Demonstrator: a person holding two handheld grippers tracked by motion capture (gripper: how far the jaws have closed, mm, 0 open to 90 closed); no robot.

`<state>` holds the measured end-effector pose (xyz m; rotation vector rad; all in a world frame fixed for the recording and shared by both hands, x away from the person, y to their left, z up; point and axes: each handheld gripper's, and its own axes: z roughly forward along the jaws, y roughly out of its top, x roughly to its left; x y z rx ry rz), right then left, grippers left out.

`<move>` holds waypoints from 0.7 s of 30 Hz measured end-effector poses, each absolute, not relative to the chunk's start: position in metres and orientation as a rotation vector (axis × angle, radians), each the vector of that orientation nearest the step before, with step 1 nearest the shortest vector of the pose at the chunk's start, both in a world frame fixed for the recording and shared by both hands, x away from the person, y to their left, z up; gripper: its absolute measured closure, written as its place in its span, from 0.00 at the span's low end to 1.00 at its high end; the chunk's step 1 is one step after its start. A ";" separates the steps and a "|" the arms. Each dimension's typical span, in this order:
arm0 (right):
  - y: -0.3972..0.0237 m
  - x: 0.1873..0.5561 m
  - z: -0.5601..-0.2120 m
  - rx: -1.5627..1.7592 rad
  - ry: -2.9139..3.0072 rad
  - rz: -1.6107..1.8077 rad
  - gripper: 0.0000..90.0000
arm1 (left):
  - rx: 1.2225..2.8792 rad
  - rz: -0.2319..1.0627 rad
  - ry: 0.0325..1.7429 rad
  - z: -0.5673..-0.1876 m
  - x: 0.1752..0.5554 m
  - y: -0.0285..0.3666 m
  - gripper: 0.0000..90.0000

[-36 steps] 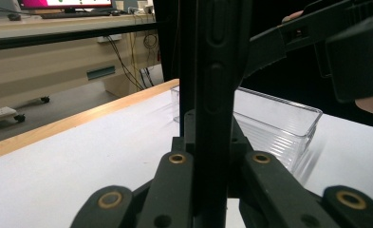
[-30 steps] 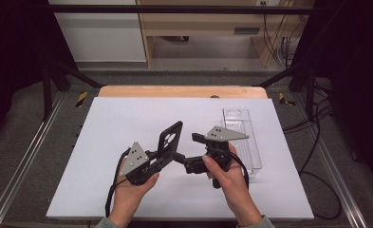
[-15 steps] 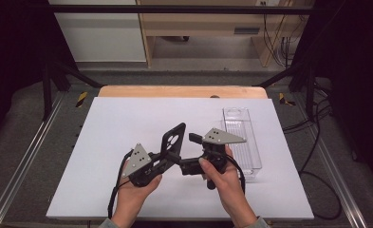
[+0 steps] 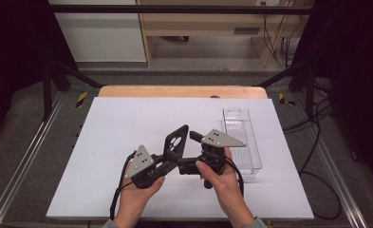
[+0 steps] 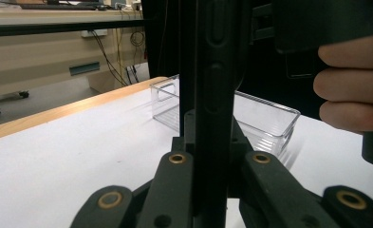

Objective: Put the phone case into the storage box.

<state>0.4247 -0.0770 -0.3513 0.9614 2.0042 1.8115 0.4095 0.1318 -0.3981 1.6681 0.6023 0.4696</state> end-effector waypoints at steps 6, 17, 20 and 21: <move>-0.075 0.423 -0.352 0.968 1.978 1.842 0.05 | 1.665 0.462 0.598 -0.398 0.408 0.129 0.95; -0.073 0.422 -0.355 1.008 1.909 1.880 0.06 | 1.665 0.452 0.598 -0.400 0.406 0.124 0.95; -0.071 0.422 -0.356 1.014 1.895 1.872 0.06 | 1.666 0.450 0.595 -0.400 0.405 0.122 0.95; -0.071 0.422 -0.356 1.014 1.893 1.870 0.06 | 1.666 0.448 0.594 -0.400 0.404 0.122 0.95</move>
